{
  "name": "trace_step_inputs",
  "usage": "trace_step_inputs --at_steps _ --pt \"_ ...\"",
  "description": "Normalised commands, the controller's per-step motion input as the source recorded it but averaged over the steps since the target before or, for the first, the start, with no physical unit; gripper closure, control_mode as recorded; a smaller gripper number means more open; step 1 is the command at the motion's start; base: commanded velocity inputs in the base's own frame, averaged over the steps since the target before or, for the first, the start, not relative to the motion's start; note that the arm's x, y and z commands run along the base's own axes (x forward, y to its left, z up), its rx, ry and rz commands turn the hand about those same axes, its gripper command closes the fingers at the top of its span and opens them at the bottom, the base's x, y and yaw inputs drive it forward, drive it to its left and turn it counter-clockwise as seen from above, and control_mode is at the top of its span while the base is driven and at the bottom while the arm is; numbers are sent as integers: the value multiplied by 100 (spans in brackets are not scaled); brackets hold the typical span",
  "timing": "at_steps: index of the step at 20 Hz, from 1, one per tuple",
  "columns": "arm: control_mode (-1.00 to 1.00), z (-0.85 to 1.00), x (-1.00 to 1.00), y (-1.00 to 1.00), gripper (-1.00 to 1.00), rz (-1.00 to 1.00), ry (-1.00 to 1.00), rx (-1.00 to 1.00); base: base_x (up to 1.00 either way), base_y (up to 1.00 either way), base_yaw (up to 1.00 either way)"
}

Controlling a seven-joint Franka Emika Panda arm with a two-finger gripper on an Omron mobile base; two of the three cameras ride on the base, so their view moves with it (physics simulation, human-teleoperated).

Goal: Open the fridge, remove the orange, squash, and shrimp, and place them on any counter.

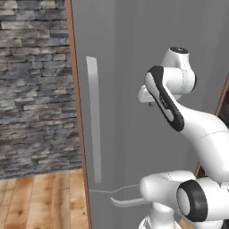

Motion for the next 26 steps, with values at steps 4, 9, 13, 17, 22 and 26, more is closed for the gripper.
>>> trace_step_inputs --at_steps 4,9,13,17,22,26 --pt "100 0 0 0 -100 0 0 0 -5 16 0" --pt "100 0 0 0 -100 0 0 0 -35 64 0" --pt "100 0 0 0 -100 0 0 0 -55 53 0" --pt "100 0 0 0 -100 0 0 0 -78 24 0" --pt "100 0 0 0 -100 0 0 0 -76 2 0" --pt "100 0 0 0 -100 0 0 0 -3 0 0"
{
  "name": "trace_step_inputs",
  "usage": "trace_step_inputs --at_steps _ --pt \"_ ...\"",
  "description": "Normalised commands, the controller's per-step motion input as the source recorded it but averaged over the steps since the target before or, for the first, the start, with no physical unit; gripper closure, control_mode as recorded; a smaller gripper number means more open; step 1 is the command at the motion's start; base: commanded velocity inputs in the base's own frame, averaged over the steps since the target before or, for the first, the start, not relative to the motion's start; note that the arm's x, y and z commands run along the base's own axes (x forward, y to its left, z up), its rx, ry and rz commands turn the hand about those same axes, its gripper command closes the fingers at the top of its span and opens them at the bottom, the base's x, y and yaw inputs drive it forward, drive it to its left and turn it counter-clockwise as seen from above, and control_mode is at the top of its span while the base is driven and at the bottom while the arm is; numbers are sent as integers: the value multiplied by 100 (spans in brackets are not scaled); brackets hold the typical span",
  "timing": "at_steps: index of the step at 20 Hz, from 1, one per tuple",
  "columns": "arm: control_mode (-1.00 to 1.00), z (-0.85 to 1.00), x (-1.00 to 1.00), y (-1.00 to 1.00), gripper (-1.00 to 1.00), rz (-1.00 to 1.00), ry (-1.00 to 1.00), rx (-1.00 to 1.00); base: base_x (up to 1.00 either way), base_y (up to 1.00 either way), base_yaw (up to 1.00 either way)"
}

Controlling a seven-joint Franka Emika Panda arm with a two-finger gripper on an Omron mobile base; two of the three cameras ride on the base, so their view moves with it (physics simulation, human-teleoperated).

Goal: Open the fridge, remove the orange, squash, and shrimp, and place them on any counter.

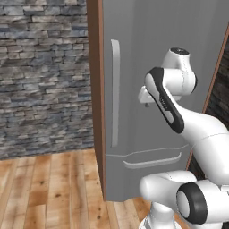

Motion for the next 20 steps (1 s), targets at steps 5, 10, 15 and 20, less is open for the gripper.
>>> trace_step_inputs --at_steps 5,10,15,20 --pt "100 0 0 0 -100 0 0 0 0 0 0" --pt "-100 -6 -8 8 -100 0 -24 -1 -1 1 0" --pt "-100 -3 -3 42 -100 -4 -48 -4 0 0 0" --pt "-100 3 8 48 -100 -15 -8 0 0 0 0"
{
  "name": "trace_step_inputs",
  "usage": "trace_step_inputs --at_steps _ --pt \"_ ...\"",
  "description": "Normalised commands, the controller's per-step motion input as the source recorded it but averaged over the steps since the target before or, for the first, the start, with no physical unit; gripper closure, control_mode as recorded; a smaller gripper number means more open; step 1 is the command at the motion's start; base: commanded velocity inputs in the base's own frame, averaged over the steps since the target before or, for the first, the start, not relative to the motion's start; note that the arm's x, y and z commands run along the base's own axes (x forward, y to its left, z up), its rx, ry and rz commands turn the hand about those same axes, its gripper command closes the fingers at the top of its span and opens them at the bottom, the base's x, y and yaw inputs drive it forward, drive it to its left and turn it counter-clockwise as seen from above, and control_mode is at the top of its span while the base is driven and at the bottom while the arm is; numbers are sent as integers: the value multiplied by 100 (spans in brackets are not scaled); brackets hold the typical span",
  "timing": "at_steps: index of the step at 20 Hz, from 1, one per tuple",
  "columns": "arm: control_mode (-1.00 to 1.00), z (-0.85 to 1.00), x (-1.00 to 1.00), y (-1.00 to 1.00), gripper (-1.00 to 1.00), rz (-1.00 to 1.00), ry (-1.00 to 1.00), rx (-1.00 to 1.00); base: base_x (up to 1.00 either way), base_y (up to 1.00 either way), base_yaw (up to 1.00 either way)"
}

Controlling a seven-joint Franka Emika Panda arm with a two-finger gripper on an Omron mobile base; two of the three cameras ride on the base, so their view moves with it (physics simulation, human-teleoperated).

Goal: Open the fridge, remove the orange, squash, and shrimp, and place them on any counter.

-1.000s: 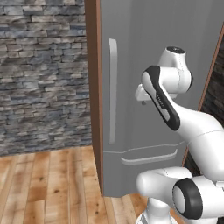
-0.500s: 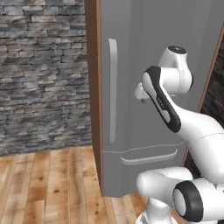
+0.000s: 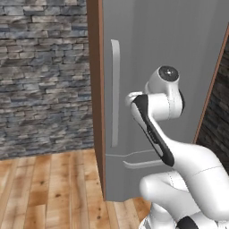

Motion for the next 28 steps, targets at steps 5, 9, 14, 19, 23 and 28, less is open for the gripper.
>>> trace_step_inputs --at_steps 5,9,14,19,23,28 --pt "-100 10 21 20 -100 -15 1 0 0 0 0" --pt "-100 6 19 16 -100 -8 0 0 0 0 0" --pt "-100 0 54 3 -100 0 0 0 0 0 0" --pt "-100 0 64 1 -100 2 -4 0 0 0 0" --pt "-100 0 46 10 -100 2 -5 0 0 0 0" --pt "-100 0 38 12 -100 3 -5 0 0 0 0"
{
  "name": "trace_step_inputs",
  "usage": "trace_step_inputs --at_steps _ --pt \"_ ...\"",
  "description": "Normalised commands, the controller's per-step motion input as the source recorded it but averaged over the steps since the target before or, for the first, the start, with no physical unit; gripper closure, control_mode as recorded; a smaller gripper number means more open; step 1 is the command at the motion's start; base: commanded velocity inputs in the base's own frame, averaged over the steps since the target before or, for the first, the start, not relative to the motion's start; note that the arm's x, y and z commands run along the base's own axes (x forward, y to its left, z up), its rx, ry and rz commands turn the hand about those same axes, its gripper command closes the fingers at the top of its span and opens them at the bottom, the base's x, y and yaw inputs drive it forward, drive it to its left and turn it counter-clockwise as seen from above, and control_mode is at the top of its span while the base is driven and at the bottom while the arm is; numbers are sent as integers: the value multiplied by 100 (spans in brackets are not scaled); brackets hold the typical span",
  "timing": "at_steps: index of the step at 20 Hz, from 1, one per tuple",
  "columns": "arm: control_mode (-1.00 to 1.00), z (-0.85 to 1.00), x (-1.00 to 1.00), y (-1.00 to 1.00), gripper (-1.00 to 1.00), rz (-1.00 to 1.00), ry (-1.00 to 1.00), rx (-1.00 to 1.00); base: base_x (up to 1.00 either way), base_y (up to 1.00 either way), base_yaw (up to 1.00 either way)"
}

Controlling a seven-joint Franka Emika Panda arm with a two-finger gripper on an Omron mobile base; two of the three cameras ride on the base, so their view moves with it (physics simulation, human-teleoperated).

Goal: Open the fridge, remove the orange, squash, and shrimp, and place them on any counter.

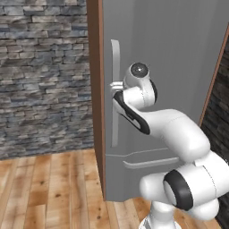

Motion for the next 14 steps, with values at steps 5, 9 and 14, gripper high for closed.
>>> trace_step_inputs --at_steps 5,9,14 --pt "-100 0 30 11 -100 3 -24 0 0 0 0" --pt "-100 0 44 4 -100 3 -17 0 0 0 0" --pt "-100 0 74 0 -100 3 -3 0 0 0 0"
